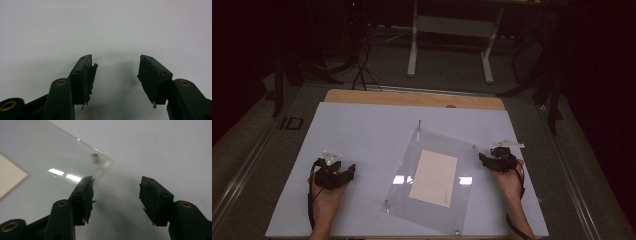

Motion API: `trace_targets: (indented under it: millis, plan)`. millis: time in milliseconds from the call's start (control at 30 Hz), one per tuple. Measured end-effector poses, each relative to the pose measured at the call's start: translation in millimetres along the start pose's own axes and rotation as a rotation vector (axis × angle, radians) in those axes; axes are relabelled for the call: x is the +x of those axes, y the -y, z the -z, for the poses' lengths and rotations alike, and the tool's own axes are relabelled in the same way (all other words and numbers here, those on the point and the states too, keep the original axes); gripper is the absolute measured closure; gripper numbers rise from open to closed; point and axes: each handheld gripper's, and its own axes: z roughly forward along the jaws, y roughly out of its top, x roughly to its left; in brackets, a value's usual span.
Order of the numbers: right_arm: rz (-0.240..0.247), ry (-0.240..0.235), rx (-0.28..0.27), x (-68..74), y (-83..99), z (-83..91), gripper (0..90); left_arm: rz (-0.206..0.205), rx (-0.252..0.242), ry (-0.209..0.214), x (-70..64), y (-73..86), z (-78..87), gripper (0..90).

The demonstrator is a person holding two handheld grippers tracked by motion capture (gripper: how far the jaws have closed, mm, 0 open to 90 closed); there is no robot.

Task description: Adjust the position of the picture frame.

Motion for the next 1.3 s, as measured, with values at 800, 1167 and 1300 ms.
trace_targets:
  millis: [800,1167,1300]
  plan:
    - [0.144,-0.264,-0.073,49.7,-63.0,-22.2,61.1,-0.117,-0.060,0.234,-25.5,10.2,33.7,60.1]
    - [0.229,-0.333,-0.071,99.0,-112.1,-58.7,70.7,-0.174,-0.079,0.328,-42.8,19.7,45.1,58.7]
    - [0.252,-0.341,-0.063,115.1,-122.5,-73.7,70.7,-0.183,-0.089,0.351,-46.1,23.0,48.8,58.6]
